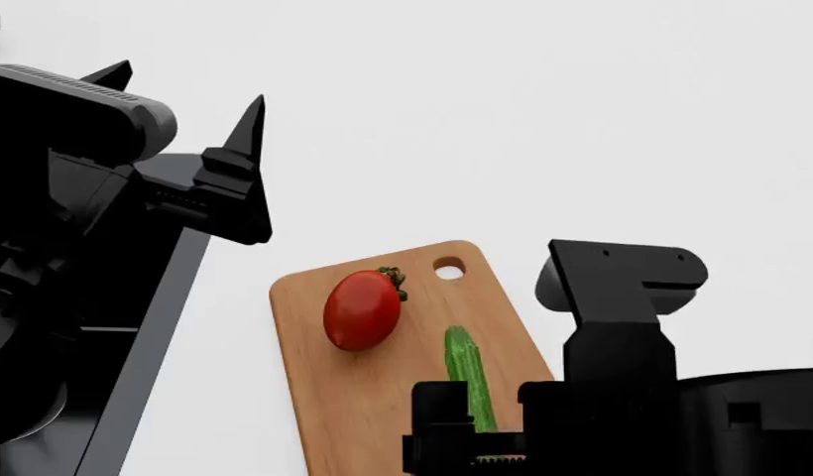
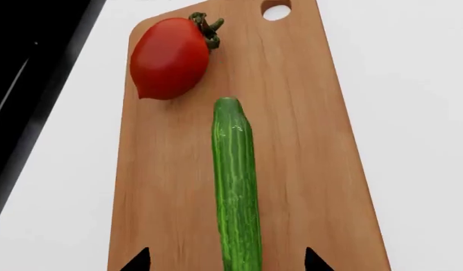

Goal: Pick the vegetables from the sink and place them on the cutting board.

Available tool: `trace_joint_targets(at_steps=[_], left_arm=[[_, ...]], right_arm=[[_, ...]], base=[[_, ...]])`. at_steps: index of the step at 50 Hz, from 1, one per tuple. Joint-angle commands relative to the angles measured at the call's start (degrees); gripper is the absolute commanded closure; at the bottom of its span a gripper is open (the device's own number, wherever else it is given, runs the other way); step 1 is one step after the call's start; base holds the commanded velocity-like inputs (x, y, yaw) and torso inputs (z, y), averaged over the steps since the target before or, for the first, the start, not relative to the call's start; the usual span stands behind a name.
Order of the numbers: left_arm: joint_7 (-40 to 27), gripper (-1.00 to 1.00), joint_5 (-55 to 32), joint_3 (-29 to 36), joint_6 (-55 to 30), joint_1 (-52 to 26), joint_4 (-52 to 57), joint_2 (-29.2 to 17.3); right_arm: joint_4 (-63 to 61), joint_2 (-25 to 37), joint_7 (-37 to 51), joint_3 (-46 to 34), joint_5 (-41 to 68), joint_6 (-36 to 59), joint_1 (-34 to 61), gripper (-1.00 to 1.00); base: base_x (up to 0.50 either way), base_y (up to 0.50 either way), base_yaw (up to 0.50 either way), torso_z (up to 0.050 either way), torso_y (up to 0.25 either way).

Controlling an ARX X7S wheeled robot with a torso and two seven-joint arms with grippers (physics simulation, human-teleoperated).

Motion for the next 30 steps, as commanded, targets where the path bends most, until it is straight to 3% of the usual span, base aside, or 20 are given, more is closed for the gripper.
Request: trace_joint_targets(at_steps=[1,20,27,30], left_arm=[[-0.42,-1.0,-0.59,-0.07,-0.21,0.06,0.3,-0.26],[-1.2,-1.0,-1.68,-0.36,-0.67,-0.23,0.88,-0.47],[-1.12,-1.0,1.37,0.55,7.51,2.18,1.48,-0.79],[-2.01,-1.0,0.26,-1.21,6.27,1.66,0.83,-0.48]], right_arm=[[-0.28,0.07,-1.24,0.28,-1.1,-0.1,-0.26,-1.0],[-3.8,1.5,-1.79,3.1,-1.97,-1.63,2.24,-1.0],[-8.26,1.67,-3.81,9.08,-6.57,-3.21,6.78,-1.0],[-9.67,1.46,-5.48,9.2,-11.94,-0.84,8.5,-1.0]], base=[[0.0,0.0,0.0,0.0,0.0],[0.0,0.0,0.0,0.0,0.0],[0.0,0.0,0.0,0.0,0.0],[0.0,0.0,0.0,0.0,0.0]])
